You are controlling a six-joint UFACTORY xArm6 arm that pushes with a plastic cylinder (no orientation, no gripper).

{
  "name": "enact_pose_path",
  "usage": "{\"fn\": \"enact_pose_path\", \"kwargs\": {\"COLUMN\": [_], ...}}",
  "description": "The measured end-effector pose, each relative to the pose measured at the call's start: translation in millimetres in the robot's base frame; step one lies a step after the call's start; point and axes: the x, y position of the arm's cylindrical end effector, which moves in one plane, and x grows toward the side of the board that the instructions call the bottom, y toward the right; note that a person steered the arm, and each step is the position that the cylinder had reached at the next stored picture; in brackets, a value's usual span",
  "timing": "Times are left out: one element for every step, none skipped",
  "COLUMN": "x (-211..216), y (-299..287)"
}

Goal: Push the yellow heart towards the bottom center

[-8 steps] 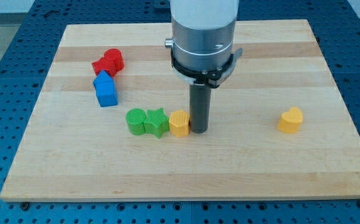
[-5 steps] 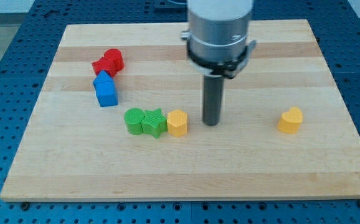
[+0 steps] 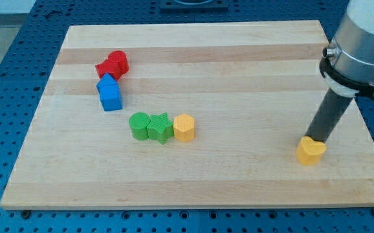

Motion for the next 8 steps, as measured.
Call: {"fn": "enact_pose_path", "kwargs": {"x": [-1, 5, 24, 28, 25, 23, 17, 19], "y": [32, 64, 69, 53, 11, -54, -108, -112]}}
